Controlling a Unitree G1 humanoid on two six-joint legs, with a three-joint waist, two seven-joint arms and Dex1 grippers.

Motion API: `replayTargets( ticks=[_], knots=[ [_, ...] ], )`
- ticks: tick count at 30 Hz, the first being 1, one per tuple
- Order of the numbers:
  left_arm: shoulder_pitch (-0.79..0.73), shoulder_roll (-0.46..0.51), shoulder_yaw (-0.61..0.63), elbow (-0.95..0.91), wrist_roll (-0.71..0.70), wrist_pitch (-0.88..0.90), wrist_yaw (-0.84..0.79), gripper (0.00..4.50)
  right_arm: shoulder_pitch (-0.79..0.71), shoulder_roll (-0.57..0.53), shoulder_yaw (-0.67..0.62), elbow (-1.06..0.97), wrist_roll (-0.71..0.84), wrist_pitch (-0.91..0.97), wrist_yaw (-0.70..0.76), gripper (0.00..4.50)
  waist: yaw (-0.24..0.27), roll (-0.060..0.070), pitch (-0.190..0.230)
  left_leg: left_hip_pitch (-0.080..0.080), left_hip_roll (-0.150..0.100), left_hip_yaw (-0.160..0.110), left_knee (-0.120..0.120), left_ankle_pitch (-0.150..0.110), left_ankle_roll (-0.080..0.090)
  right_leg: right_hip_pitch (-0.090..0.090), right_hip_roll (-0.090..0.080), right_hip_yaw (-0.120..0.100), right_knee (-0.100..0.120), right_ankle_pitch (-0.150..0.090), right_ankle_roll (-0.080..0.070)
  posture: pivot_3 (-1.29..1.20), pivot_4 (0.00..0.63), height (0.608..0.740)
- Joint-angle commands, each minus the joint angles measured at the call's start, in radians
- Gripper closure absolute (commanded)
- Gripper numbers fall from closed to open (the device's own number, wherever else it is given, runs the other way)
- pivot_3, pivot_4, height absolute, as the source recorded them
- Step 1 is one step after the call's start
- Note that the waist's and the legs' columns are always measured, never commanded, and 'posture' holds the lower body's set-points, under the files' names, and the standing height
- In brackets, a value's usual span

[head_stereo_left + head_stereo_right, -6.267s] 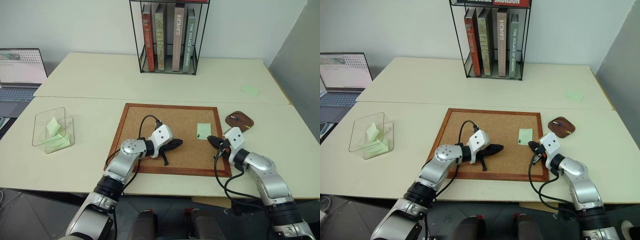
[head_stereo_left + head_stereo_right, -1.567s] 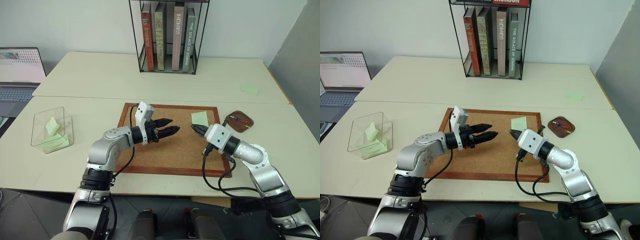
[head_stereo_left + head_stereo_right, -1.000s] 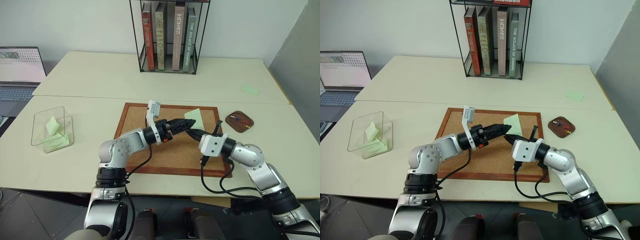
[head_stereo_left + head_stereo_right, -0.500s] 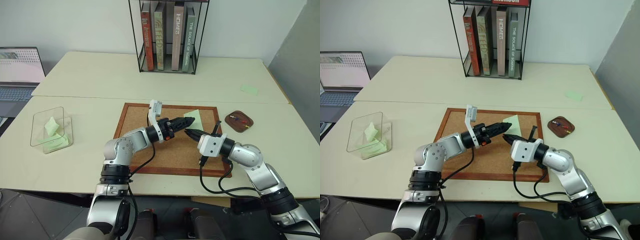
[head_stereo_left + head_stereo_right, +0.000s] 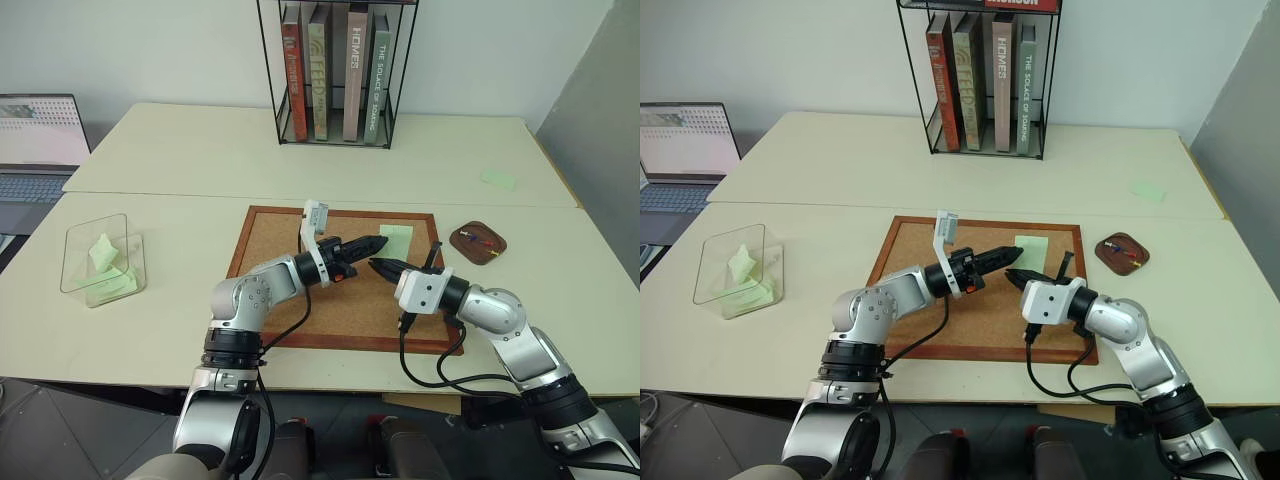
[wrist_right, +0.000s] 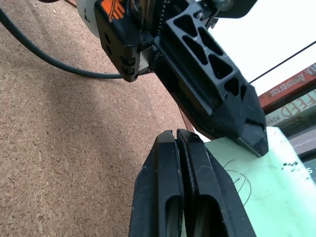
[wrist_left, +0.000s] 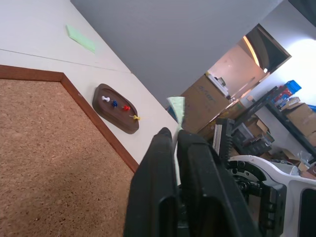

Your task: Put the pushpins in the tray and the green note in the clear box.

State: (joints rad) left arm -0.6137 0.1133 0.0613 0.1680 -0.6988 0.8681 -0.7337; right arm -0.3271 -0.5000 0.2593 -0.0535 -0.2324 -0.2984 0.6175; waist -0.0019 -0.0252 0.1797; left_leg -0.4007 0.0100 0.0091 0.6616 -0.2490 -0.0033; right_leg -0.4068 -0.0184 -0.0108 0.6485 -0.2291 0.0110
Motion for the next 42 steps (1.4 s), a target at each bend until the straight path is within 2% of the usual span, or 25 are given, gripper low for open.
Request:
replayTargets(
  ticks=[1, 11, 22, 31, 37, 42],
  knots=[
    [-0.004, 0.005, -0.022, -0.016, 0.012, -0.030, -0.022, 4.49, -0.016, 0.002, -0.001, -0.041, 0.015, -0.020, 0.006, 4.50, 0.000, 0.000, 0.000, 0.000, 0.000, 0.000, 0.000, 0.000, 0.000, 0.000, 0.000, 0.000, 0.000, 0.000, 0.000, 0.00, 0.150, 0.740],
    [-0.026, -0.008, -0.007, 0.061, 0.103, -0.154, 0.047, 4.49, -0.003, 0.004, -0.009, -0.079, 0.030, -0.036, 0.010, 4.50, 0.000, 0.000, 0.000, 0.000, 0.000, 0.000, 0.000, 0.000, 0.000, 0.000, 0.000, 0.000, 0.000, 0.000, 0.000, 0.00, 0.150, 0.740],
    [-0.035, -0.018, -0.004, 0.093, 0.123, -0.197, 0.072, 4.49, 0.050, -0.006, -0.052, -0.164, 0.058, -0.014, -0.008, 4.50, 0.001, 0.000, 0.000, 0.000, 0.000, 0.000, 0.000, 0.000, 0.000, 0.000, 0.000, 0.000, 0.000, 0.000, 0.000, 0.00, 0.150, 0.740],
    [0.001, 0.022, 0.011, -0.076, 0.103, -0.172, 0.106, 4.49, 0.055, 0.041, -0.252, -0.124, 0.198, 0.291, -0.102, 4.50, 0.001, 0.000, 0.000, 0.000, 0.000, 0.000, 0.000, 0.000, 0.000, 0.000, -0.001, 0.000, 0.000, 0.000, 0.000, 0.00, 0.150, 0.740],
    [0.030, 0.059, 0.018, -0.212, 0.113, -0.177, 0.154, 4.49, -0.043, 0.039, -0.346, 0.104, 0.156, 0.467, -0.255, 4.50, 0.001, 0.000, 0.000, 0.001, 0.000, 0.000, 0.000, 0.000, 0.000, 0.000, 0.000, 0.000, 0.001, 0.000, 0.000, 0.00, 0.150, 0.740],
    [0.045, 0.077, 0.014, -0.256, 0.111, -0.173, 0.177, 4.49, -0.155, 0.062, -0.355, 0.366, 0.141, 0.472, -0.359, 4.50, 0.000, 0.000, 0.000, 0.001, 0.000, 0.001, 0.000, 0.000, 0.000, 0.000, 0.000, 0.001, 0.001, 0.000, 0.000, 0.00, 0.150, 0.740]
  ],
)
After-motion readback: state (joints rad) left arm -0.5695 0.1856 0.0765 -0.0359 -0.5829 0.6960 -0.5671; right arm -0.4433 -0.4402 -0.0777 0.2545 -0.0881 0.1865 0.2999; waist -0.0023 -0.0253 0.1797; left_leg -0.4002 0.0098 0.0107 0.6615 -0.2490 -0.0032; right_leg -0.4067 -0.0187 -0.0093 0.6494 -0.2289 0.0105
